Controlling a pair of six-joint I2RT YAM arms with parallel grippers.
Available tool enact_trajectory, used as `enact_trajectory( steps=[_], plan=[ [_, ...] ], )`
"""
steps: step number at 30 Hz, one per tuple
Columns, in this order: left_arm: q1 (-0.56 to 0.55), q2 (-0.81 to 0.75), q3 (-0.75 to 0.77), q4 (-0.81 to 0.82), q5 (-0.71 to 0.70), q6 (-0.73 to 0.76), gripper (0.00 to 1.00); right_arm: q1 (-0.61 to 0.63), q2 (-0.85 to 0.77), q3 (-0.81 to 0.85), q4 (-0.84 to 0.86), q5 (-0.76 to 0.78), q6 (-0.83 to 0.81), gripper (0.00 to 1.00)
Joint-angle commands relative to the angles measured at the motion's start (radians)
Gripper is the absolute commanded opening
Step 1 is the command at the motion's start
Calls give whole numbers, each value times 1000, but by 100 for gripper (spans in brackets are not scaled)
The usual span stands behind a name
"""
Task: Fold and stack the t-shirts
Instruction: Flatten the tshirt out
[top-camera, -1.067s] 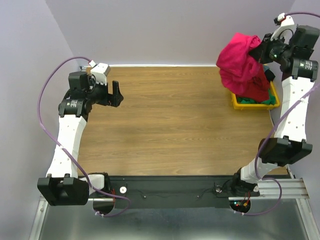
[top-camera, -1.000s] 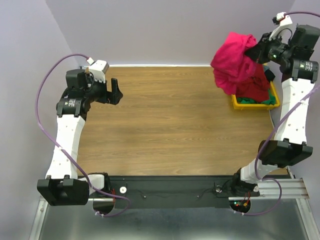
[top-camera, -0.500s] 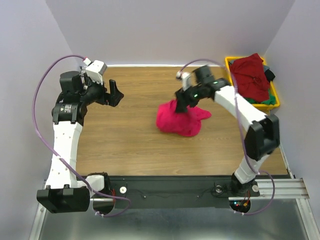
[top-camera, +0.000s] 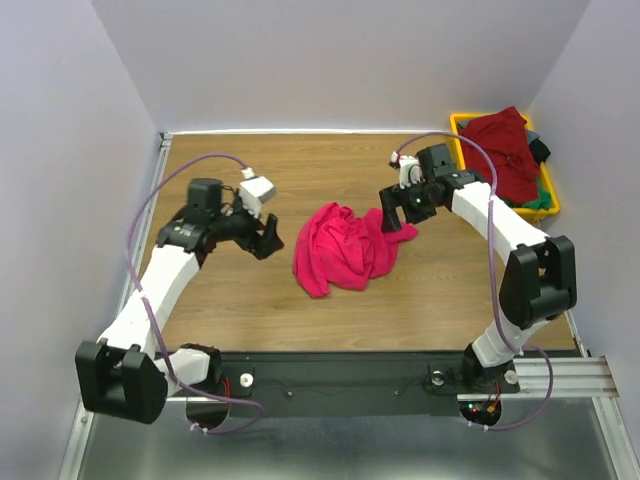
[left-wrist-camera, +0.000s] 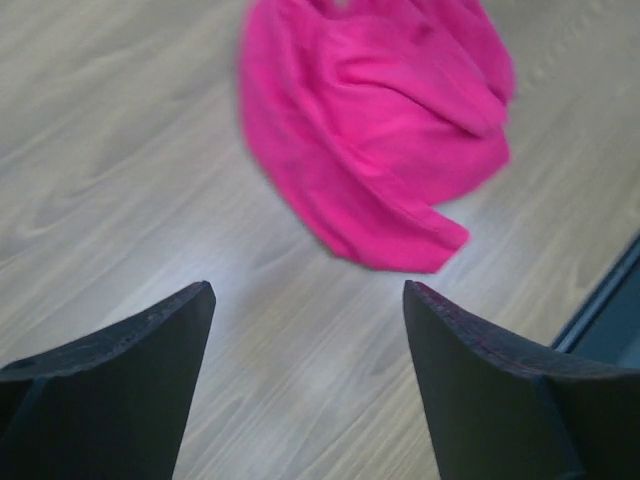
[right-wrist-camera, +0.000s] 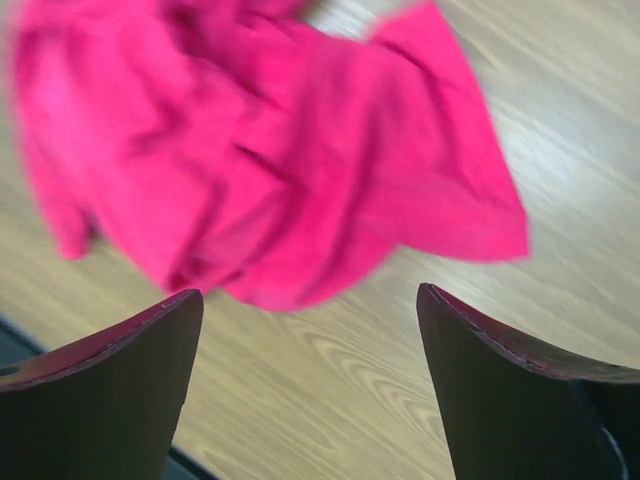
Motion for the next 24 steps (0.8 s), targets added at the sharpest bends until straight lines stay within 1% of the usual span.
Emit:
enact_trajectory(
  steps=[1,2,3,4,6,9,10,12,13,15,17,18,20,21,22,23,24],
  plan=[
    [-163,57,-31,120,-66,17,85,-21,49,-63,45,66,21,90],
    [-200,97,-34,131,-90,11,85,-26,66,-67,60,71,33,88],
    [-281,131,-37,151,-139,-3,85,-29,93,-67,68,88,39,85],
    [-353,148,-48,163,-222,-14,85,-32,109,-66,85,99,54,83],
    [-415,179,-59,206,-288,-41,85,-33,133,-64,106,112,65,81],
    [-478,246,-65,232,-333,-81,84,-35,193,-47,142,149,93,78],
    [-506,281,-63,244,-325,-107,83,-38,223,-37,146,161,99,75],
    [-530,314,-63,258,-327,-129,81,-43,248,-32,151,172,107,74],
    [-559,350,-62,275,-344,-144,81,-49,268,-30,154,165,108,73],
    [-587,387,-60,281,-376,-156,78,-50,282,-30,154,160,110,72],
    [-600,451,-50,291,-405,-166,75,-50,293,-30,154,145,113,69],
    [-600,478,-43,283,-413,-172,73,-52,303,-30,154,139,113,67],
    [-598,550,-22,260,-420,-172,65,-53,310,-30,152,126,117,60],
    [-598,571,7,245,-423,-170,54,-52,311,-30,152,126,117,49],
    [-598,593,21,213,-425,-163,46,-56,305,-35,152,131,116,43],
    [-590,593,33,199,-434,-159,38,-59,296,-38,151,131,114,27],
    [-581,582,44,174,-431,-153,24,-73,287,-44,151,132,111,17]
  ],
)
